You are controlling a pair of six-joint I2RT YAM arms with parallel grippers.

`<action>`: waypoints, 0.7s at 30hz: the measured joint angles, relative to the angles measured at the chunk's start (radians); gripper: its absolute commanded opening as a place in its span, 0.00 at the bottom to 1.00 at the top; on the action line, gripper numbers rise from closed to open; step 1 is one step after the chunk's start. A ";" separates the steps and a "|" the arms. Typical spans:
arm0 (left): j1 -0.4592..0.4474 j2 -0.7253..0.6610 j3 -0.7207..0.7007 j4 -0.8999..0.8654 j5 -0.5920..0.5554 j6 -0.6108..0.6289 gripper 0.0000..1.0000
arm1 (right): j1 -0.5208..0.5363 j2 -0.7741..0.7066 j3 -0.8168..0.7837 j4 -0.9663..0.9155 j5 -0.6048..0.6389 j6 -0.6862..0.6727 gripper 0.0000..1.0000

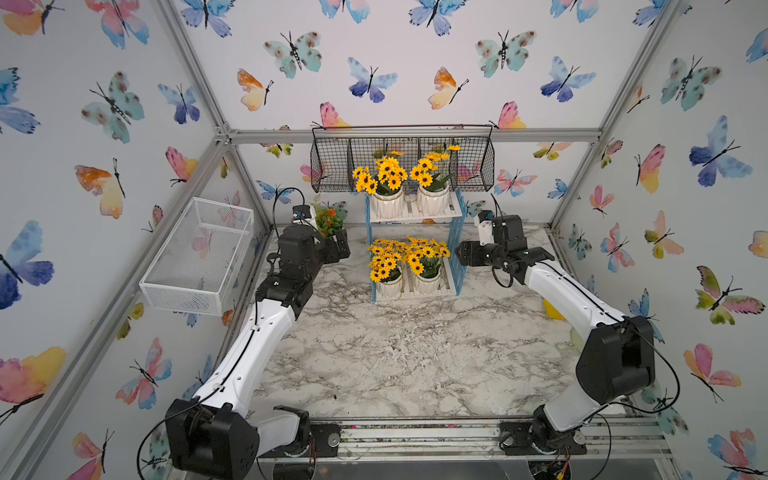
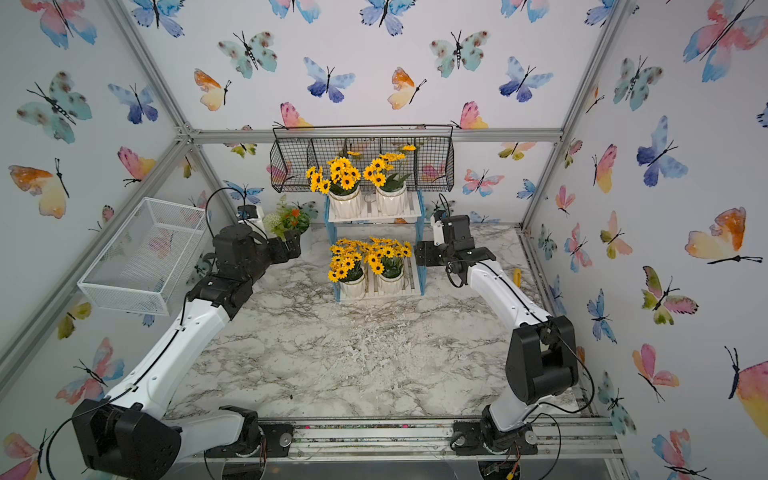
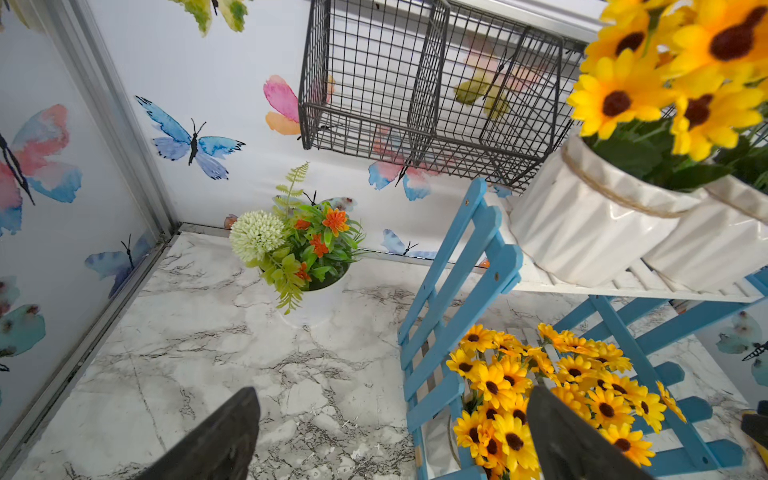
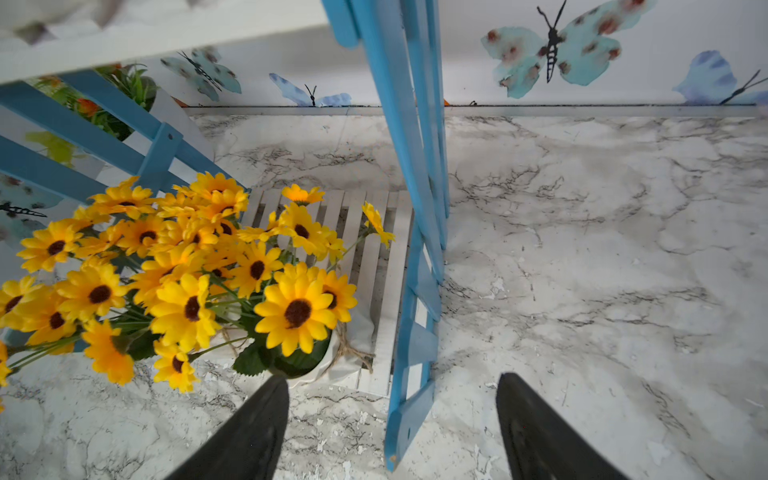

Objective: Take the sunflower pots off the shelves
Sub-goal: Move the shelf to the center of the board.

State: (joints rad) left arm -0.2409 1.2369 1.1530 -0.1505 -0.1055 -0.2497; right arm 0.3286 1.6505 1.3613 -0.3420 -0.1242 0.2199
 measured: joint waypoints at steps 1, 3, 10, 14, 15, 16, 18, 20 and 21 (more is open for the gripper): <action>-0.003 0.000 0.000 -0.004 0.000 0.003 1.00 | 0.000 0.014 0.006 -0.006 0.006 0.003 0.75; -0.003 0.000 0.000 -0.008 0.000 0.005 1.00 | 0.000 0.035 0.012 -0.011 0.015 0.006 0.73; -0.004 0.000 0.001 -0.016 0.000 0.014 0.99 | 0.002 0.069 0.039 -0.034 0.040 0.008 0.69; -0.004 0.000 0.001 -0.020 0.000 0.017 0.99 | 0.014 0.072 0.042 -0.035 0.063 0.008 0.65; -0.005 0.000 0.001 -0.020 0.000 0.017 0.99 | 0.019 0.075 0.044 -0.037 0.071 0.008 0.64; -0.005 0.000 0.001 -0.020 0.000 0.017 0.99 | 0.023 0.079 0.047 -0.039 0.077 0.010 0.63; -0.005 0.000 0.001 -0.020 0.000 0.017 0.99 | 0.034 0.093 0.058 -0.039 0.091 0.013 0.62; -0.005 0.000 0.001 -0.020 0.000 0.017 0.98 | 0.043 0.100 0.063 -0.039 0.106 0.016 0.61; -0.005 0.000 0.001 -0.020 0.000 0.017 0.98 | 0.048 0.103 0.063 -0.039 0.116 0.019 0.60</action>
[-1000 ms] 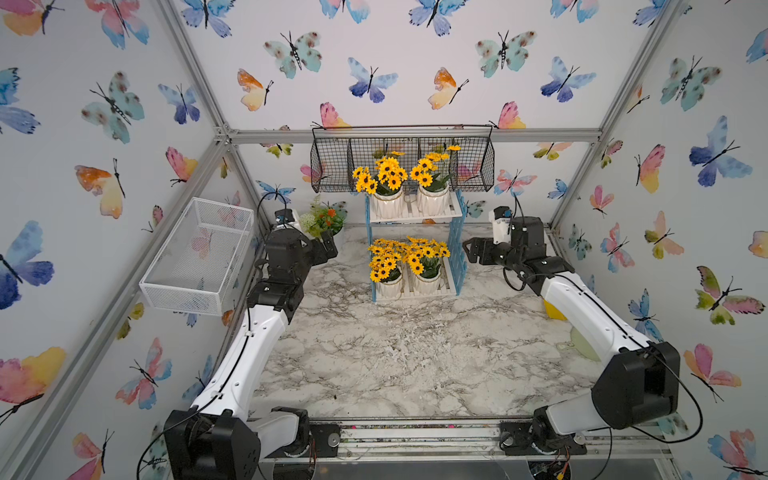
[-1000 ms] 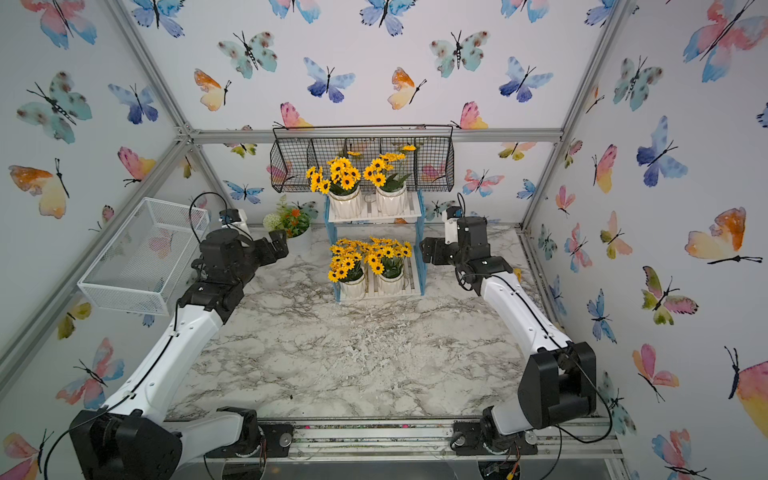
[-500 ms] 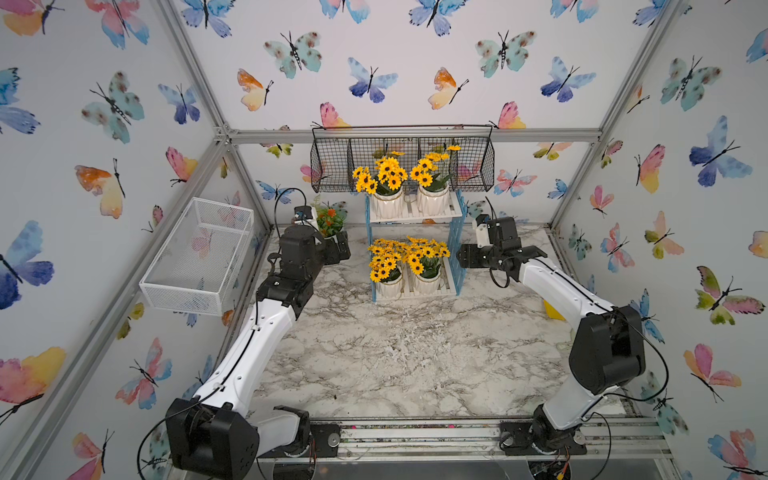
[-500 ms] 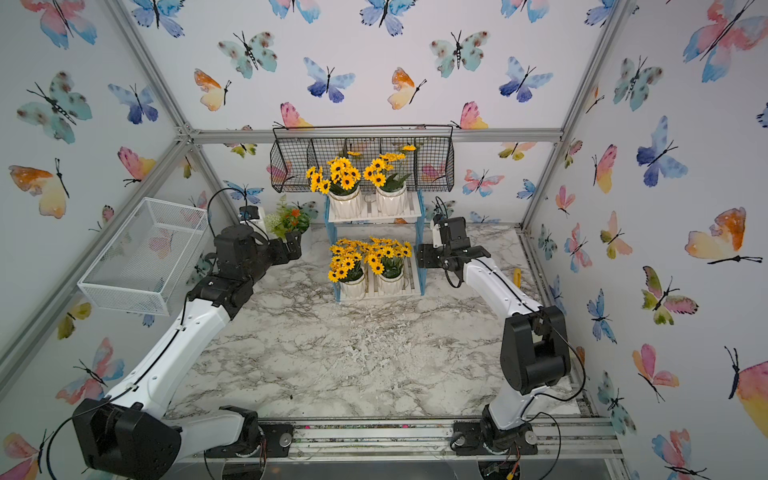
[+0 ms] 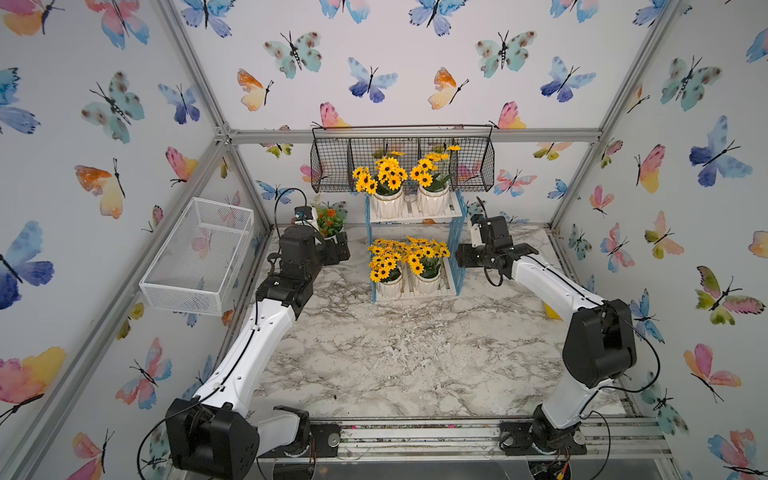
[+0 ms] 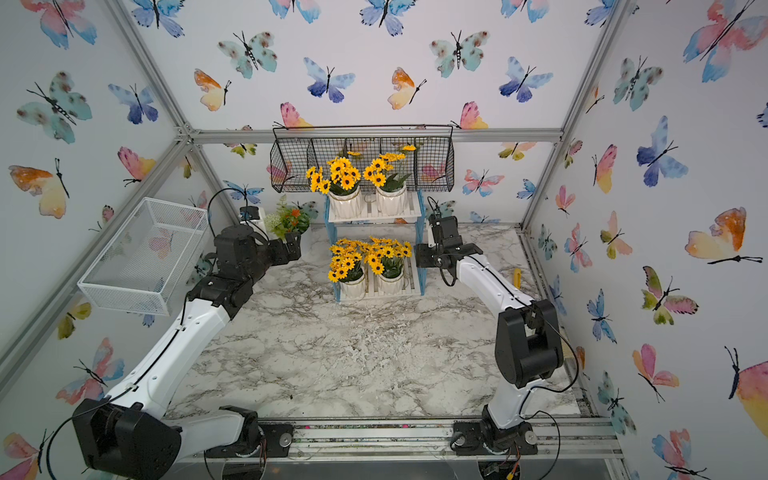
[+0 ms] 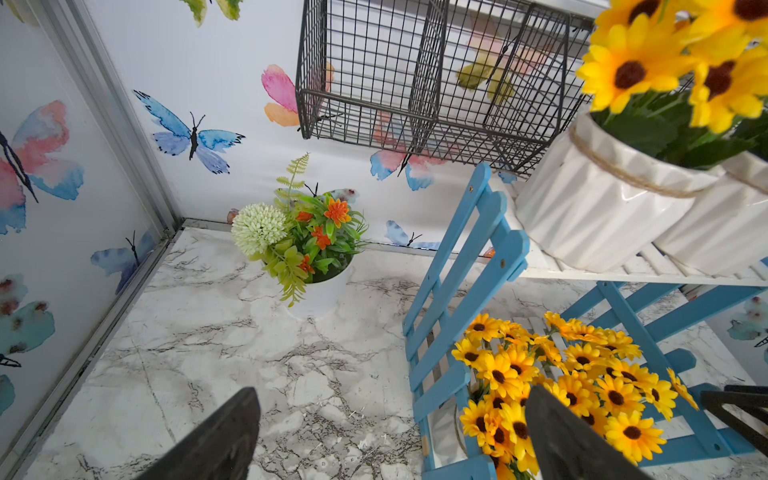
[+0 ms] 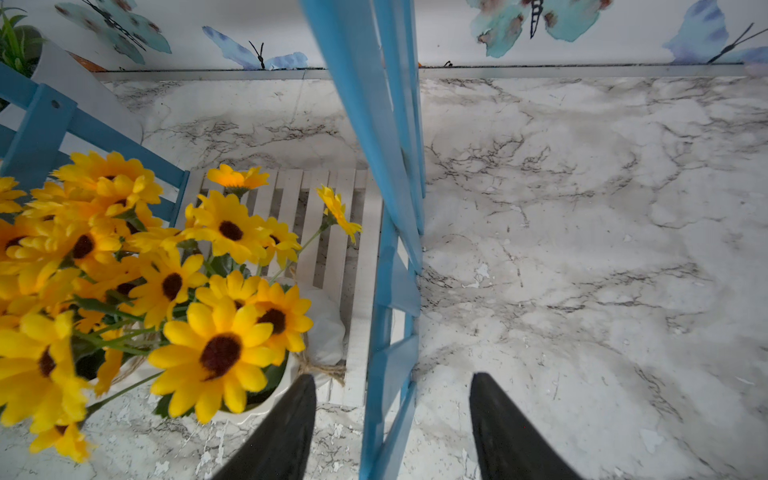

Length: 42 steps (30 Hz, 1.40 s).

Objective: Take the sunflower pots off the shelves
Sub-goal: Move the shelf to the center of the board.

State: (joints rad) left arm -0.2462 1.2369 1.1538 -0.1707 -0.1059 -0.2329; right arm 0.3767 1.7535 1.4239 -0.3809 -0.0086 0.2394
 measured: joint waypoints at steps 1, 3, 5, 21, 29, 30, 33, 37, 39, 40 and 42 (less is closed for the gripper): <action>0.000 0.000 0.000 0.000 0.000 0.000 0.98 | 0.004 0.002 0.000 0.000 0.008 0.003 0.60; 0.000 -0.001 0.000 0.000 0.000 0.000 0.98 | 0.010 0.009 0.005 -0.002 0.024 0.006 0.58; 0.000 -0.003 0.000 0.000 0.000 0.000 0.98 | 0.013 0.016 0.011 -0.003 0.038 0.010 0.57; 0.000 -0.011 -0.001 0.001 -0.001 0.000 0.98 | 0.023 0.054 0.017 -0.010 0.114 0.031 0.42; 0.000 -0.011 -0.008 0.003 -0.004 0.000 0.98 | 0.031 0.063 0.023 -0.009 0.118 0.038 0.26; 0.000 -0.011 -0.010 0.003 -0.004 0.000 0.98 | 0.031 0.064 0.026 -0.008 0.117 0.038 0.23; 0.000 -0.013 -0.018 0.006 -0.005 0.000 0.98 | 0.039 0.068 0.028 -0.008 0.118 0.041 0.18; 0.000 -0.013 -0.021 0.008 -0.005 0.001 0.98 | 0.042 0.069 0.028 -0.008 0.119 0.038 0.12; 0.000 -0.014 -0.021 0.009 -0.005 0.000 0.98 | 0.043 0.069 0.028 -0.008 0.120 0.037 0.10; 0.000 -0.014 -0.021 0.009 -0.005 0.000 0.98 | 0.043 0.069 0.028 -0.008 0.121 0.037 0.09; 0.000 -0.016 -0.022 0.009 -0.005 0.000 0.98 | 0.044 0.069 0.028 -0.008 0.122 0.037 0.07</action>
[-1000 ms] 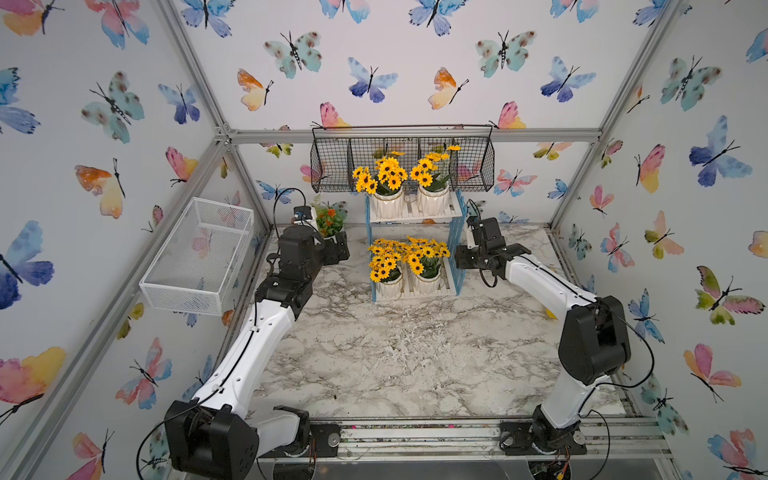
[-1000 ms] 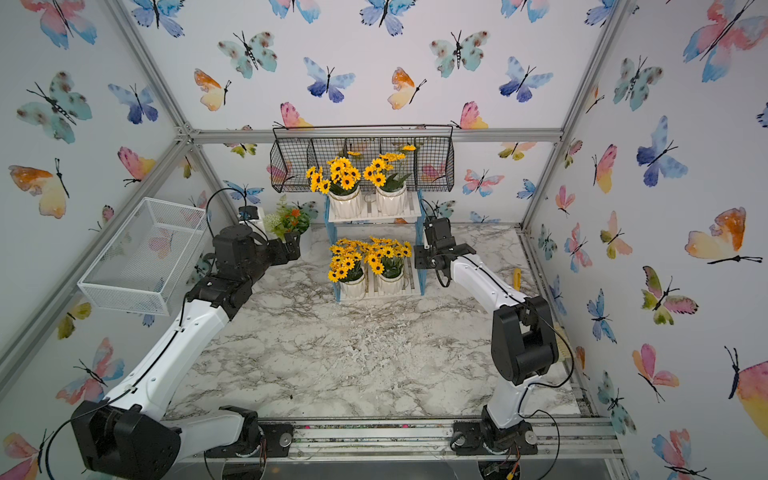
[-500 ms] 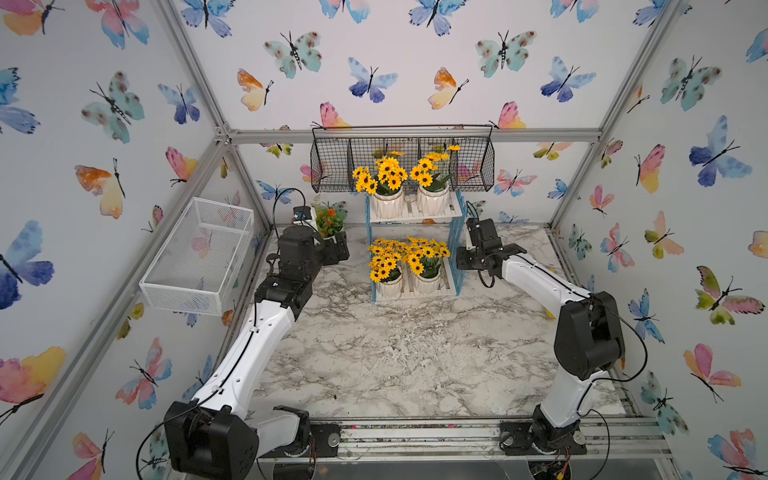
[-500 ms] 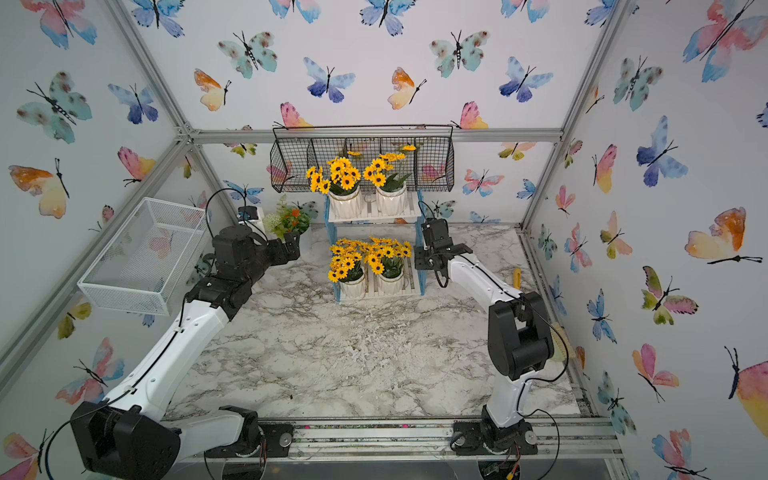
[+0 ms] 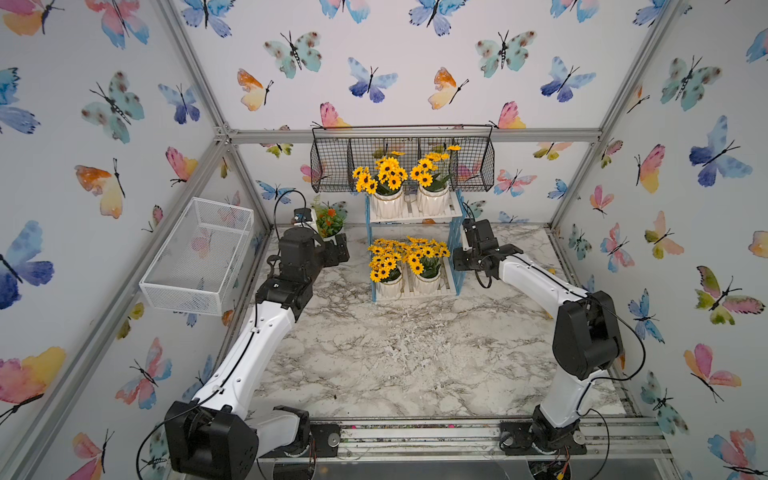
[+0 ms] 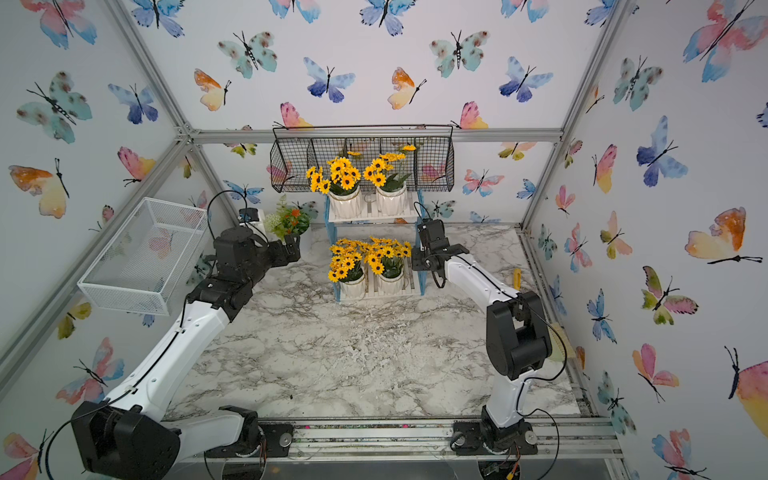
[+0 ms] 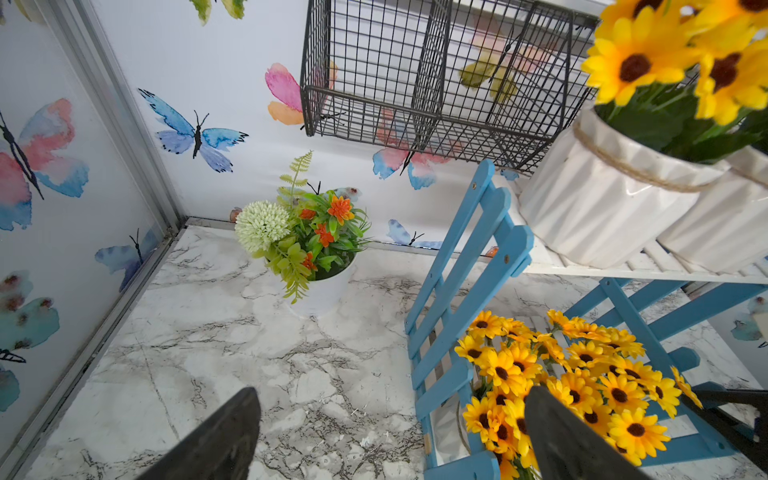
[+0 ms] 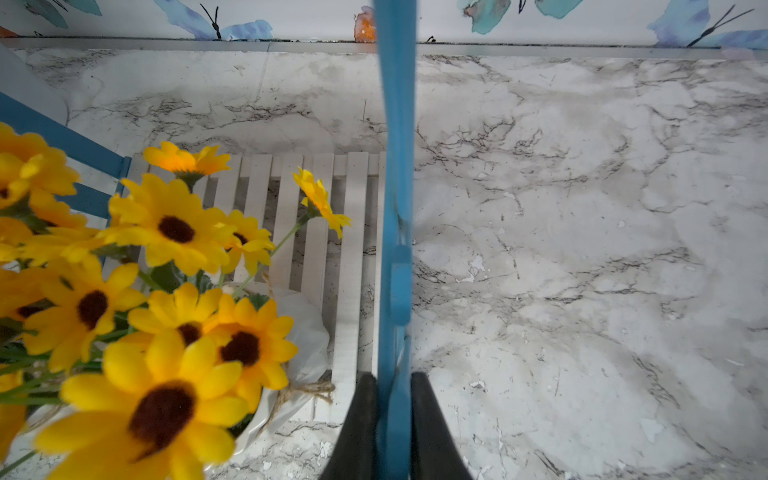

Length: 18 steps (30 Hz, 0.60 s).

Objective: Take the sunflower pots off the shelves
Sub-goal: Move the shelf to the center of the board.

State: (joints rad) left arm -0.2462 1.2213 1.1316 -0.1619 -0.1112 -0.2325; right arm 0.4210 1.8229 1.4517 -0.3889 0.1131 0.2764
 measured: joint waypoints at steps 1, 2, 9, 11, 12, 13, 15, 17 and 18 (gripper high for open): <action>0.000 -0.002 -0.001 0.000 0.000 0.000 0.98 | 0.000 0.000 0.000 0.000 0.000 0.000 0.06; 0.000 -0.003 -0.003 0.000 -0.001 0.000 0.98 | 0.001 0.000 0.000 0.000 0.001 0.000 0.05; 0.000 -0.011 -0.005 0.000 -0.004 0.000 0.98 | 0.011 -0.001 0.000 0.000 0.008 0.000 0.02; 0.000 -0.013 -0.007 0.002 -0.005 0.000 0.98 | 0.013 -0.002 -0.001 0.000 0.011 0.000 0.02; 0.000 -0.013 -0.009 0.003 -0.006 0.000 0.98 | 0.013 -0.003 -0.003 0.000 0.011 0.000 0.02; 0.000 -0.013 -0.011 0.003 -0.007 0.000 0.98 | 0.015 -0.006 -0.006 0.000 0.013 0.000 0.02; 0.000 -0.014 -0.015 0.003 -0.008 0.000 0.98 | 0.019 -0.014 -0.016 0.001 0.014 0.002 0.02; 0.000 -0.015 -0.018 0.004 -0.011 0.000 0.98 | 0.024 -0.029 -0.033 0.000 0.016 0.006 0.02; 0.000 -0.016 -0.018 0.004 -0.013 0.000 0.98 | 0.026 -0.035 -0.040 0.000 0.018 0.009 0.02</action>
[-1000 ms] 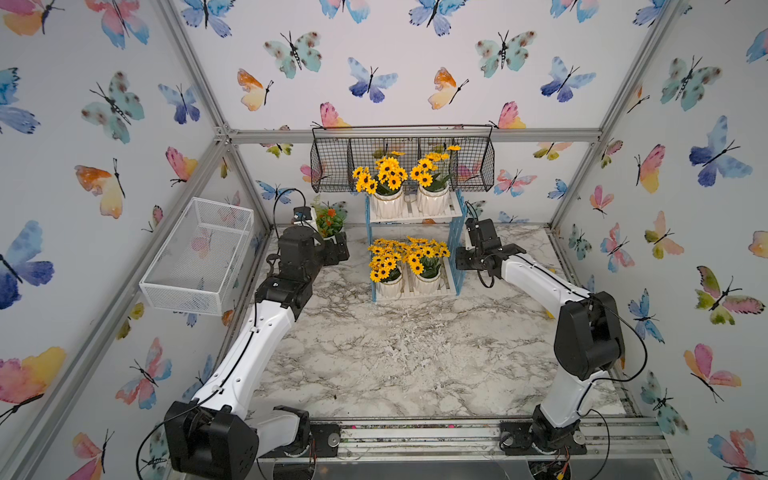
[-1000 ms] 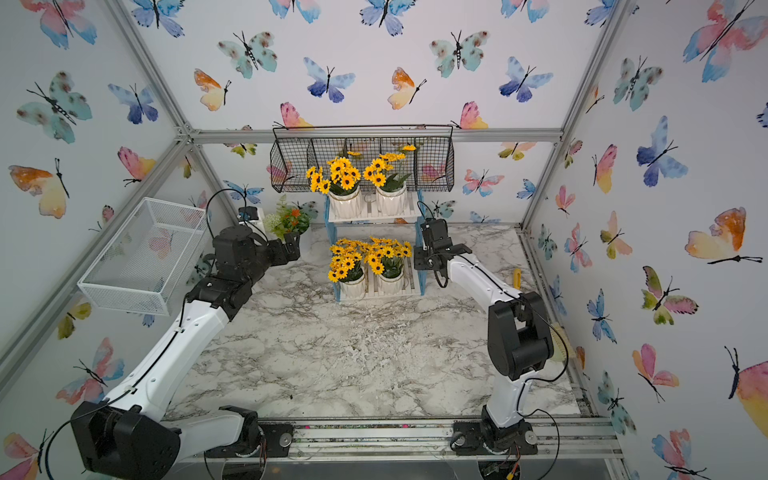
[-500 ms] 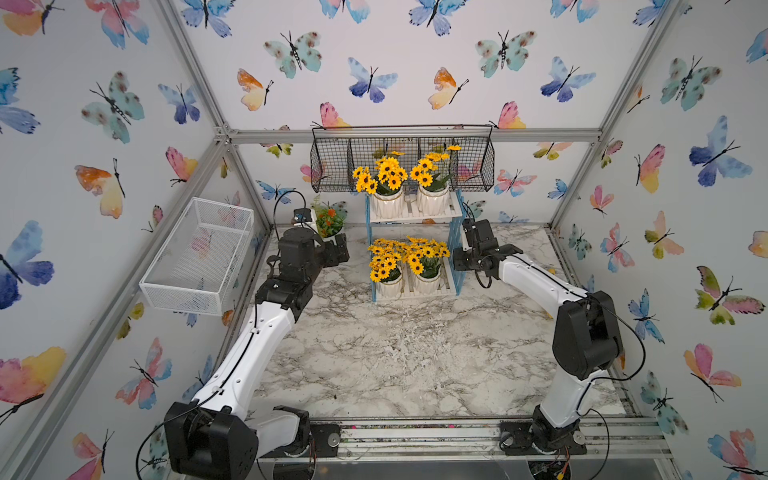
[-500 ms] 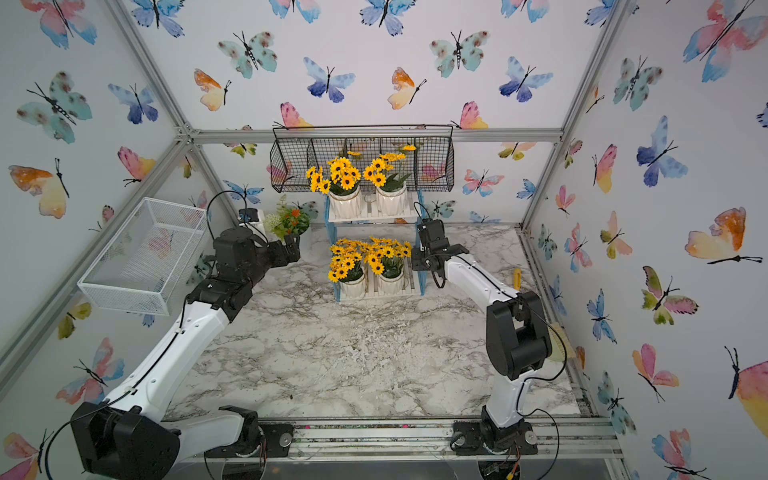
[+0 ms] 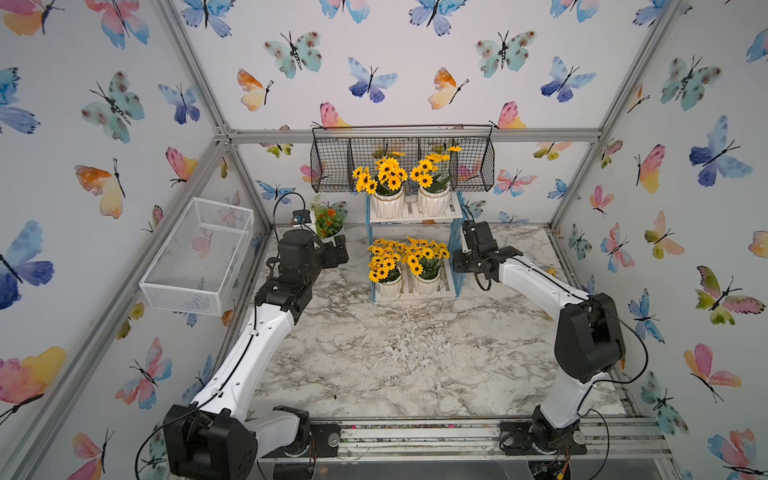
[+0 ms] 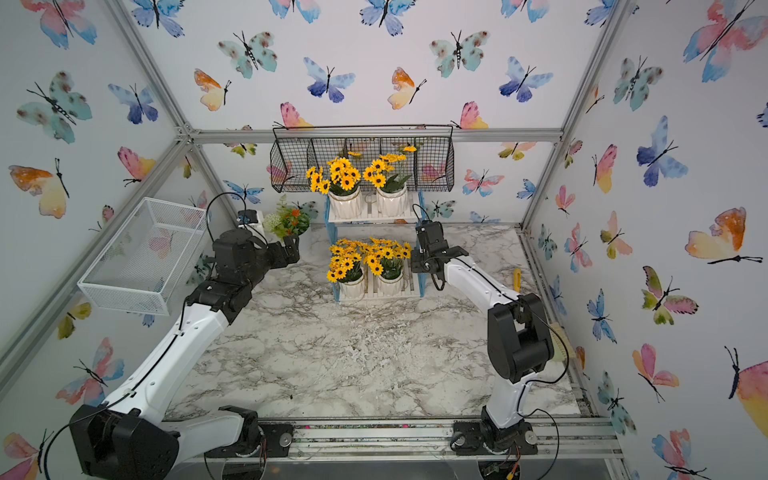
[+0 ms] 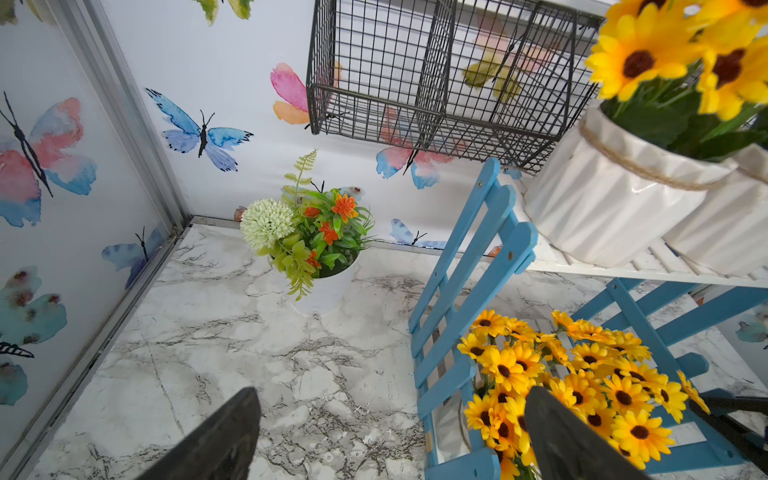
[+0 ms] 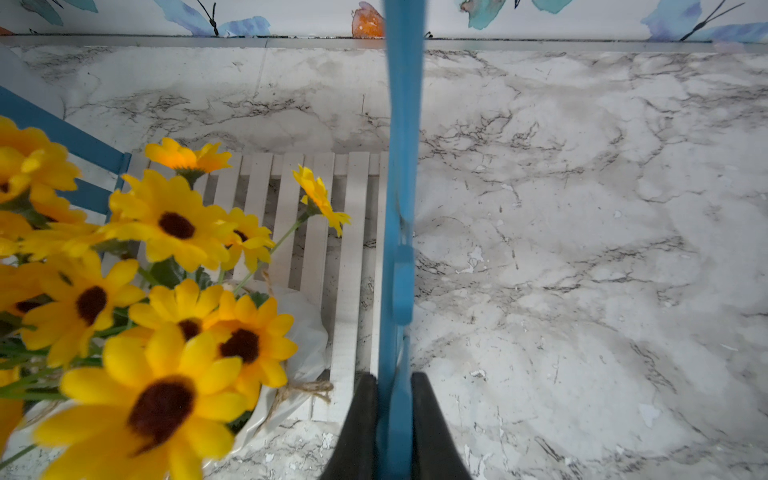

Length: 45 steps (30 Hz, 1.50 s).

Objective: Take the sunflower pots off the shelves
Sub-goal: Move the shelf to the center of the board.

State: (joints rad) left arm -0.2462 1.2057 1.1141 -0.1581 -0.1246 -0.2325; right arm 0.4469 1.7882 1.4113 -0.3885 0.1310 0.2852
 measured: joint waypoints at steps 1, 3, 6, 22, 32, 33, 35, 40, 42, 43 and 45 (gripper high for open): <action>0.000 0.000 0.000 0.000 -0.002 0.000 0.98 | 0.002 -0.007 -0.008 0.000 0.001 0.003 0.02; 0.000 -0.003 0.000 0.000 -0.008 0.000 0.98 | 0.004 -0.019 -0.021 0.000 0.004 0.008 0.02; 0.000 -0.010 0.000 0.001 -0.011 0.000 0.98 | 0.006 -0.035 -0.040 -0.001 0.005 0.011 0.02; 0.000 -0.025 -0.013 0.003 -0.013 0.000 0.98 | 0.011 -0.139 -0.145 -0.023 -0.005 0.014 0.02; 0.000 -0.043 -0.013 0.004 -0.016 -0.001 0.98 | 0.036 -0.199 -0.207 -0.027 -0.005 0.022 0.02; 0.000 -0.043 -0.013 0.004 -0.016 -0.001 0.98 | 0.040 -0.205 -0.214 -0.026 -0.004 0.023 0.02; 0.000 -0.044 -0.013 0.004 -0.016 -0.001 0.98 | 0.048 -0.217 -0.227 -0.027 -0.003 0.026 0.02; 0.000 -0.048 -0.013 0.004 -0.016 -0.004 0.98 | 0.071 -0.245 -0.253 -0.030 0.000 0.036 0.02; 0.000 -0.051 -0.014 0.004 -0.016 -0.004 0.98 | 0.078 -0.257 -0.266 -0.031 0.001 0.043 0.02; 0.000 -0.054 -0.015 0.003 -0.016 -0.005 0.98 | 0.081 -0.265 -0.272 -0.031 0.001 0.047 0.02; 0.000 -0.057 -0.015 0.004 -0.016 -0.005 0.98 | 0.085 -0.274 -0.282 -0.031 0.003 0.051 0.02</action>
State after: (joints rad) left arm -0.2462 1.1488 1.0988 -0.1543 -0.1406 -0.2379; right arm 0.5323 1.5143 1.1294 -0.4191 0.1341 0.3363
